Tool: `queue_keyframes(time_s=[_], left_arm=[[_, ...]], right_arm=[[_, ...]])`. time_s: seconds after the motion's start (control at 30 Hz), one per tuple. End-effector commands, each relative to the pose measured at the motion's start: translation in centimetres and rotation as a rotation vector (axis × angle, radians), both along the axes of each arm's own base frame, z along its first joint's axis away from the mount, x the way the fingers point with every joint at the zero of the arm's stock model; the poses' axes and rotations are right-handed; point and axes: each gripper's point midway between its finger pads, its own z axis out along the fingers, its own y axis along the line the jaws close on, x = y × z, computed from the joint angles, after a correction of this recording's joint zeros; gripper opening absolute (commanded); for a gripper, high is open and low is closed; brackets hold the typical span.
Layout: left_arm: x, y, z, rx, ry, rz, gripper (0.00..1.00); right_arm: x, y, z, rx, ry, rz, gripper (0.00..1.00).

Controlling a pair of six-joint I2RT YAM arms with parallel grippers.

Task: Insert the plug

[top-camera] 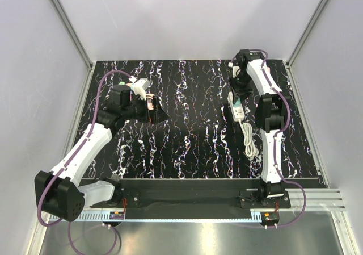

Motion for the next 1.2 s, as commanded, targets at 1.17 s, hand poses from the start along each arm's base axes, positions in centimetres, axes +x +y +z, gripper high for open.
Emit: queue_keyframes(time_s=[1.17], left_arm=[[0.3, -0.2, 1.5, -0.031, -0.063, -0.01, 0.99]], right_arm=[[-3.5, -0.6, -10.5, -0.107, 0.24, 0.054, 0.0]])
